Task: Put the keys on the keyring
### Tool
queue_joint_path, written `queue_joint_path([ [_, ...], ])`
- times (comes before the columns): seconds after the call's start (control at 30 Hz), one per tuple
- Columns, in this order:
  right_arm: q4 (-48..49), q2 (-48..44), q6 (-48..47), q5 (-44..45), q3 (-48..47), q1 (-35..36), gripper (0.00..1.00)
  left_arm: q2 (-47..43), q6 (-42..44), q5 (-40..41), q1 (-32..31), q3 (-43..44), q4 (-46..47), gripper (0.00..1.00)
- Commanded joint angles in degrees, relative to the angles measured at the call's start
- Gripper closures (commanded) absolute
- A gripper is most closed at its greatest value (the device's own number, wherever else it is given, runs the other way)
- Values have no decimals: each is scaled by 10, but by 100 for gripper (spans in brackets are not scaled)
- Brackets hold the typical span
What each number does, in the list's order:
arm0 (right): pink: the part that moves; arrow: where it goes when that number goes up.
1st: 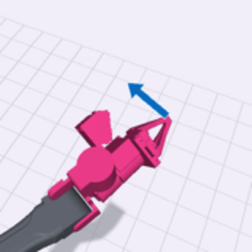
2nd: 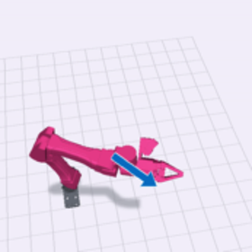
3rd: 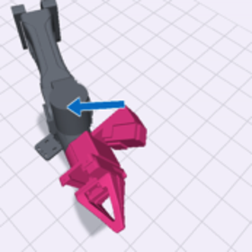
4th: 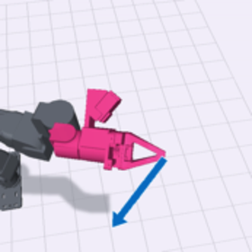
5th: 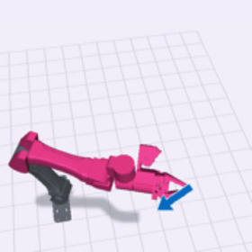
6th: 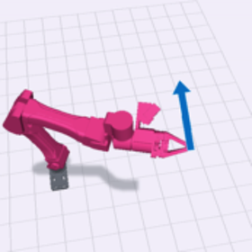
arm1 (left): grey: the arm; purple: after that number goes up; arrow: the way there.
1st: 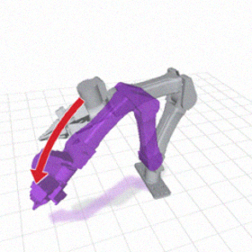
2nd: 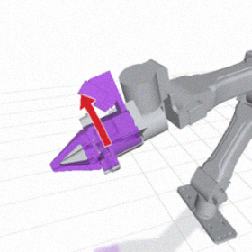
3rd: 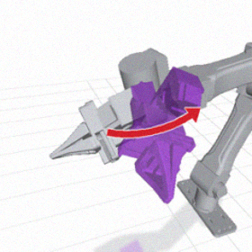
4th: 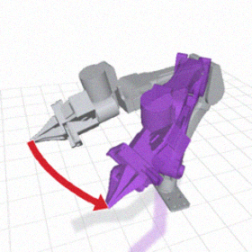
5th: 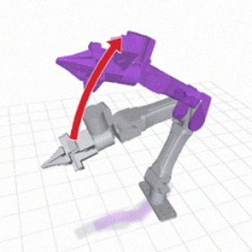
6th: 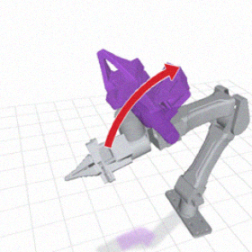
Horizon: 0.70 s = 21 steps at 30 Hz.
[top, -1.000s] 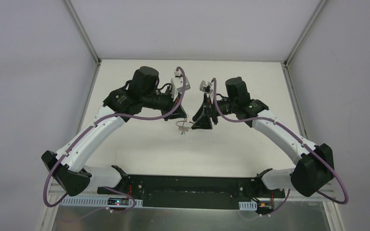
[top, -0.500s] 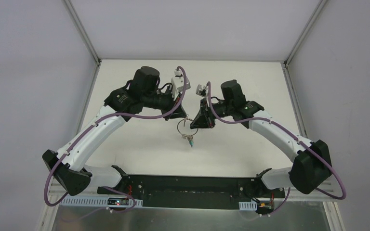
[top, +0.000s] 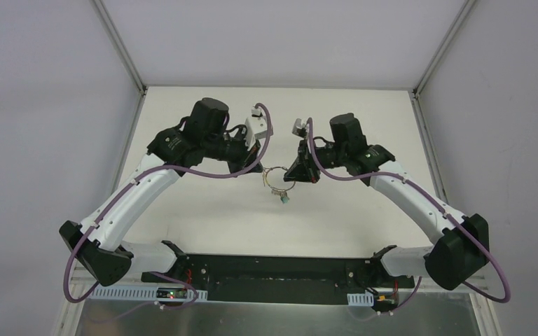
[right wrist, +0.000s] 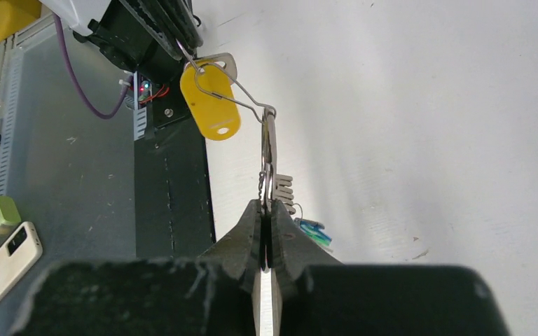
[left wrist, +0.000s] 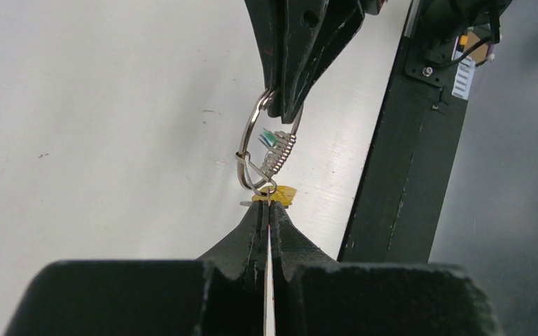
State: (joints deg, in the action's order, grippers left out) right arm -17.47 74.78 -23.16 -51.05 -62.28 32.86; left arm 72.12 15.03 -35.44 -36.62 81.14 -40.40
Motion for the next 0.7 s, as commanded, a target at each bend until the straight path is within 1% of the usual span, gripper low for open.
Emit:
queue_joint_path([
  [0.0, -25, -25, -35, 36, -29, -2, 100, 5, 58, 7, 5, 39, -62, 100],
  [0.13, -33, -28, -30, 33, -41, -2, 100, 14, 84, 22, 5, 34, -74, 100],
  [0.37, -30, -40, -6, 6, -56, -14, 100, 11, 119, 32, 5, -7, -48, 100],
  [0.53, -21, -43, 24, -14, -68, -25, 100, 9, 128, 7, 5, -30, -17, 100],
  [0.67, -15, -39, 45, -26, -78, -28, 100, 21, 122, -13, 5, -32, 6, 91],
])
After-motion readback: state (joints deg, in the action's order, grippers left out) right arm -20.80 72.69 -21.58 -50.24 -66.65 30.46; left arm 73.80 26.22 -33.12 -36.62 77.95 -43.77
